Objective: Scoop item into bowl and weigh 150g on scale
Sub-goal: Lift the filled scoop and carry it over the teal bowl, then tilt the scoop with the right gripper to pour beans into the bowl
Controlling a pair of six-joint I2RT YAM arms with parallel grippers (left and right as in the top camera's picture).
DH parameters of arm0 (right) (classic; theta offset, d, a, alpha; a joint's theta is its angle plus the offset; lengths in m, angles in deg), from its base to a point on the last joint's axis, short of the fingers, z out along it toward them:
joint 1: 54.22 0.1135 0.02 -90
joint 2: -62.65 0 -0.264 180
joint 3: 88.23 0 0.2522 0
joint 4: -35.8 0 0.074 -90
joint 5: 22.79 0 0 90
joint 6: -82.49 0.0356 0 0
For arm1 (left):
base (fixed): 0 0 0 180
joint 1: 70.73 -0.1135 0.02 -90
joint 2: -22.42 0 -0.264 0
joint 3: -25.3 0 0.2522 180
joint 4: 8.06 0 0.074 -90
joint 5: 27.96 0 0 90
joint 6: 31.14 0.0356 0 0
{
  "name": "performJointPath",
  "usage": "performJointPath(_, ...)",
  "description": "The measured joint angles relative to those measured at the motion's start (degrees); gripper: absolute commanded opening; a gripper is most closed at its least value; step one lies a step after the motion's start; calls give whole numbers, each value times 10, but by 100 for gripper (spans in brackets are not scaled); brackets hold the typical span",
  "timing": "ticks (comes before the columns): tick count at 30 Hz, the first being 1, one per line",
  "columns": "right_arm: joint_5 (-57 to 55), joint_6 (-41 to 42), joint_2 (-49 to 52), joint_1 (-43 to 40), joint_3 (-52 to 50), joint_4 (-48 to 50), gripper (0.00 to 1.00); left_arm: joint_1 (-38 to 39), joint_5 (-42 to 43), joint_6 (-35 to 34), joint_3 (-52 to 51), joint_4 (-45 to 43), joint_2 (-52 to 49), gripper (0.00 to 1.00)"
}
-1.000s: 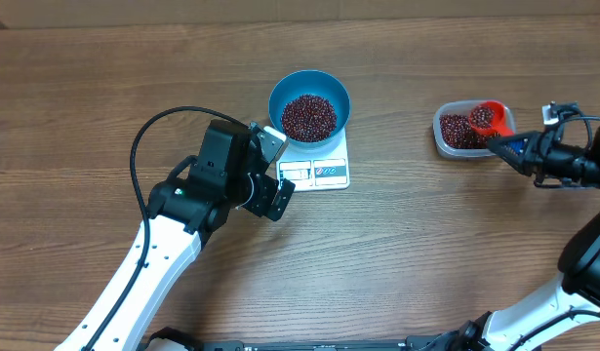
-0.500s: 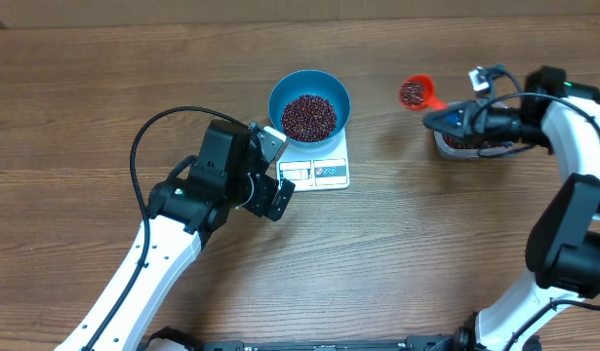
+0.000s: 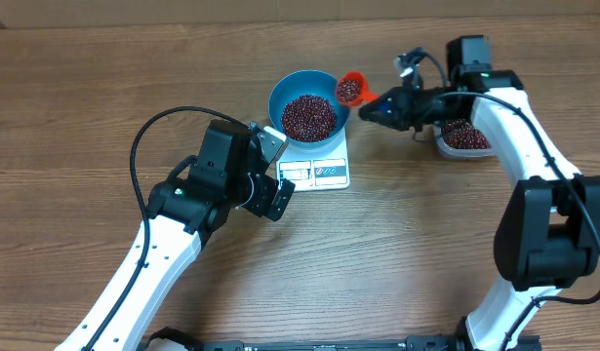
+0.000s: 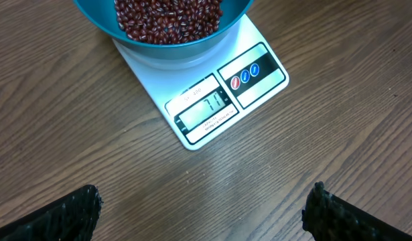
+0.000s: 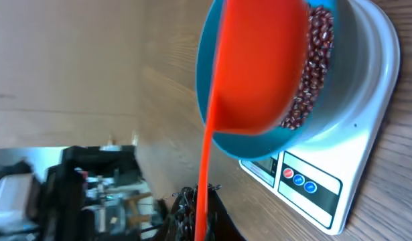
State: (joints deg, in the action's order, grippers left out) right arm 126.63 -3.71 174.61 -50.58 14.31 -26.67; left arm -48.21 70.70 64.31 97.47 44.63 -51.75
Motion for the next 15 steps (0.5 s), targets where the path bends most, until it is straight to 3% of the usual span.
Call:
performJointPath(6, -128, 20, 0, 66, 81, -39, 4, 0, 0, 0, 0, 0, 0, 100)
performJointPath(15, -475, 22, 1, 184, 161, -127, 4, 0, 0, 0, 0, 0, 0, 100)
